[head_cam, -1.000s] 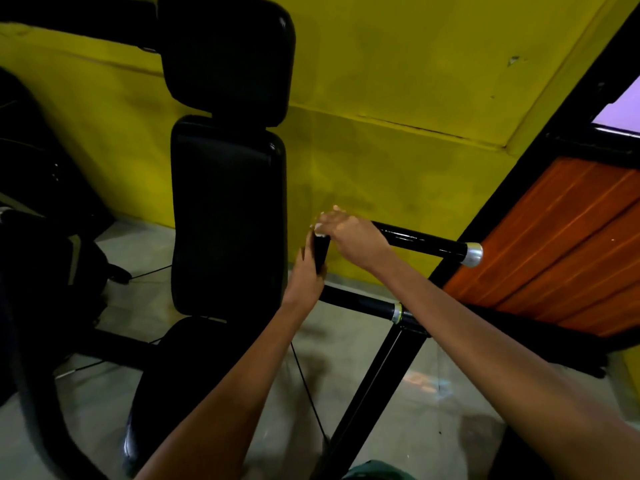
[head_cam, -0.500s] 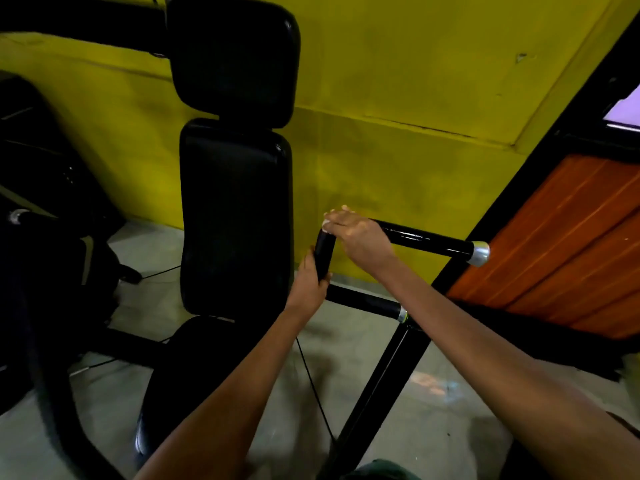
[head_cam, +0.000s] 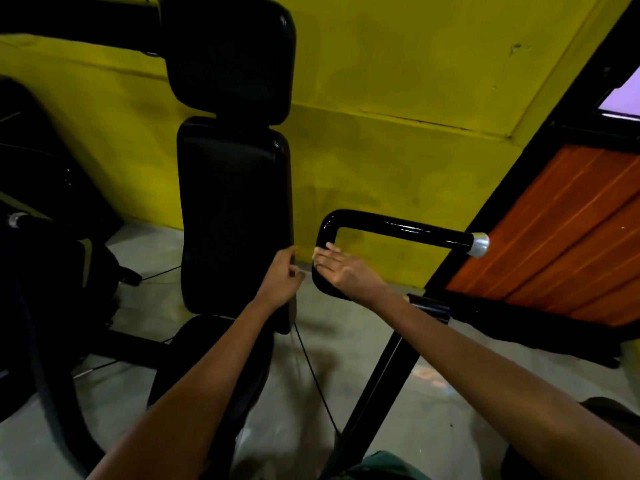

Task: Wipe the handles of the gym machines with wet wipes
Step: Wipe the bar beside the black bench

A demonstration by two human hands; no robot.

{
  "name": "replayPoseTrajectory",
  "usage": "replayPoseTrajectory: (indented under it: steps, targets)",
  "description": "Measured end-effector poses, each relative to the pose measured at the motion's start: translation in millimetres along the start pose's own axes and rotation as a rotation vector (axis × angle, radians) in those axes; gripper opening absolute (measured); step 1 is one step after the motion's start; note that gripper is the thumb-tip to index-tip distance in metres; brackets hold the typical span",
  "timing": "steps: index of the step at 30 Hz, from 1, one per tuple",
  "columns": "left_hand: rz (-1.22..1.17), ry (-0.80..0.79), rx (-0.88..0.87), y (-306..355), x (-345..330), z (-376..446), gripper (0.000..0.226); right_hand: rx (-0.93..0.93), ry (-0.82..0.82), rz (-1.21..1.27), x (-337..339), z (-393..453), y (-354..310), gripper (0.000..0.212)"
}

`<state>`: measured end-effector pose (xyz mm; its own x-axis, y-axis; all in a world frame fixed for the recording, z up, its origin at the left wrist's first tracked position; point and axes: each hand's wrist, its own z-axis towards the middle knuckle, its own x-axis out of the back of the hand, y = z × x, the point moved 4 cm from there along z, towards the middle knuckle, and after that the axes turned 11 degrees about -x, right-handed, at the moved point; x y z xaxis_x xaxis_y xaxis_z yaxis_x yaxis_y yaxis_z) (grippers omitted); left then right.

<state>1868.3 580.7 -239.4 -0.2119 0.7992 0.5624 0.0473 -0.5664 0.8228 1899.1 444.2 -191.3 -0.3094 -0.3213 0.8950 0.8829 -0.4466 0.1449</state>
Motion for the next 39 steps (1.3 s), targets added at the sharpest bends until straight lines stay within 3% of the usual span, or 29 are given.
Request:
replayPoseTrajectory:
  steps: [2, 5, 7, 13, 19, 25, 30, 35, 39]
  targets:
    - [0.023, 0.039, 0.005, -2.4, 9.9, 4.8, 0.053, -0.016, 0.13, -0.037, 11.9, 8.2, 5.2, 0.026]
    - [0.044, 0.07, -0.004, 1.9, 19.5, 11.5, 0.049, -0.212, 0.324, -0.027, 31.6, 21.9, 18.5, 0.02]
    - [0.074, 0.066, -0.032, 6.3, 22.8, 17.2, 0.046, -0.315, 0.336, 0.054, 25.4, 17.9, 18.9, 0.017]
    - [0.056, 0.005, -0.134, 23.7, 27.2, 34.6, 0.039, -0.549, 0.13, 0.275, -20.2, -25.4, -12.1, 0.027]
    - [-0.195, -0.076, -0.1, 51.4, 20.1, 53.7, 0.037, -0.804, 0.456, 0.35, 16.3, 1.0, 17.6, 0.018]
    - [-0.338, -0.085, -0.006, 59.7, 12.8, 53.4, 0.035, -0.772, 0.28, 0.353, -5.5, -2.5, -7.0, 0.023]
    - [-0.24, -0.164, -0.06, 60.3, 15.5, 57.4, 0.034, -0.628, 0.009, 0.312, -20.4, -24.0, -17.8, 0.026]
    - [-0.122, -0.232, -0.202, 82.1, 18.0, 62.8, 0.04, -0.609, 0.144, 0.185, -5.2, -1.6, -21.2, 0.022]
    - [-0.063, -0.274, -0.29, 87.6, 14.7, 62.3, 0.04, -0.453, 0.039, 0.044, -28.1, -4.9, -37.6, 0.017]
